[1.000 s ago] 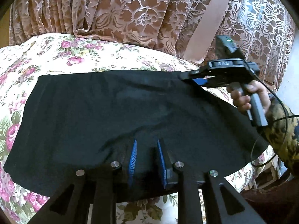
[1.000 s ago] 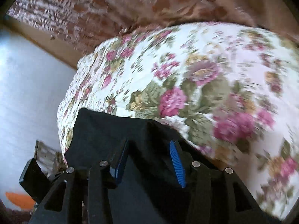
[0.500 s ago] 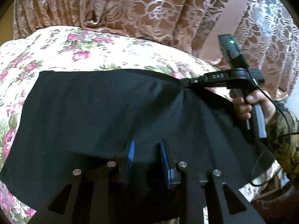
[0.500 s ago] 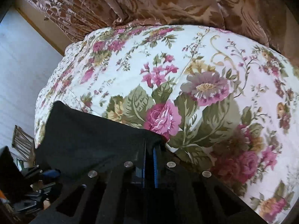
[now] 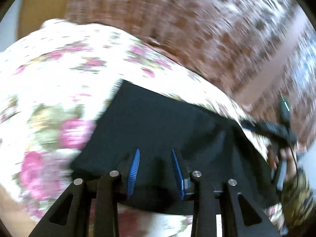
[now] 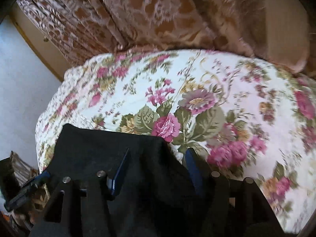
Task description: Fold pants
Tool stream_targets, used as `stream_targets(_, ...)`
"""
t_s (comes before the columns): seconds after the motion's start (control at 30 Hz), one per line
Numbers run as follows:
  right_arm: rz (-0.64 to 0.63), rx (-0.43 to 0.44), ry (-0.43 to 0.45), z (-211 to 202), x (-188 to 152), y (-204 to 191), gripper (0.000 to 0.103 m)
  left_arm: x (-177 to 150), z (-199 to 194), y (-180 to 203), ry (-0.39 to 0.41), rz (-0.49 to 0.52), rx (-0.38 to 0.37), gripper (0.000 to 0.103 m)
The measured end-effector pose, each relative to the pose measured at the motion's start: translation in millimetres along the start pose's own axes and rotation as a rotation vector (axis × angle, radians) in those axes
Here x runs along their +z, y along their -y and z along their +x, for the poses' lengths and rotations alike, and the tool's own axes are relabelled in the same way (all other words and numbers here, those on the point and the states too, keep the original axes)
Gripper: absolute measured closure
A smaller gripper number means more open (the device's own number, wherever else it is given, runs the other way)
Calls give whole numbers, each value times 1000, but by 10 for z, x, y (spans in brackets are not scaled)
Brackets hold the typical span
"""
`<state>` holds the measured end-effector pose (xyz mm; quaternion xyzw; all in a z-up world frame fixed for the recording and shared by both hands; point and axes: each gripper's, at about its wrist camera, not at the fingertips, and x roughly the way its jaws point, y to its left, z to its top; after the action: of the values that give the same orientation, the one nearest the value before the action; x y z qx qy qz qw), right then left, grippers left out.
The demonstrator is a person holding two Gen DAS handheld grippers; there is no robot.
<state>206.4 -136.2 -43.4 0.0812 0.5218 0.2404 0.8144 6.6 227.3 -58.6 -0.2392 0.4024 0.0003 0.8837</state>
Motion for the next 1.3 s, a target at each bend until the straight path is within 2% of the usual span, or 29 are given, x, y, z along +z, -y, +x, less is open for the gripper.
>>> stream_targets(0.1, 14, -7, 43, -263, -169, -39, 44, 26, -271, -490, 47, -145, 40, 68)
stream_targets(0.17, 9, 6, 53, -398, -341, -126, 43, 7, -397, -803, 65, -252, 33, 68)
stream_targets(0.3, -17, 22, 40, -489, -671, -329, 43, -53, -479, -1142, 67, -405, -55, 68)
stream_targets(0.4, -33, 16, 24, -535, -938, -456, 43, -85, -378, -1157, 26, -439, -117, 68)
stream_targets(0.53, -46, 35, 16, -576, -1208, -598, 43, -121, -199, -1027, -8, -427, -123, 68)
stream_targets(0.67, -51, 31, -14, -567, -1402, -660, 43, -94, -85, -925, -10, -390, -66, 71)
stream_targets(0.7, -46, 34, -22, -556, -1432, -658, 43, -88, -65, -897, -12, -376, -65, 75)
stream_targets(0.73, -39, 30, -30, -539, -1473, -653, 43, -82, -40, -854, -9, -357, -82, 83)
stream_targets(0.77, -35, 22, -36, -523, -1507, -646, 43, -80, -22, -824, -9, -340, -82, 85)
stream_targets(0.83, -21, 16, -42, -494, -1549, -628, 43, -92, -6, -759, -6, -298, -56, 97)
stream_targets(0.93, -7, -3, -47, -459, -1574, -595, 43, -103, -86, -747, 28, -273, -23, 98)
stream_targets(1.0, -2, -13, -58, -416, -1585, -569, 43, -82, -104, -762, 30, -262, -8, 98)
stream_targets(1.1, -19, -19, -51, -376, -1623, -564, 41, -94, -20, -704, -7, -175, 112, 97)
stream_targets(1.17, -34, -23, -45, -359, -1639, -583, 35, -123, 74, -682, -44, -152, 187, 89)
stream_targets(1.2, -40, -22, -46, -346, -1641, -601, 32, -134, 67, -676, -38, -156, 204, 86)
stream_targets(1.27, -52, -25, -60, -312, -1632, -647, 23, -135, -23, -629, 0, -129, 233, 72)
stream_targets(1.3, -65, -34, -70, -294, -1625, -676, 21, -127, -77, -603, 15, -113, 265, 71)
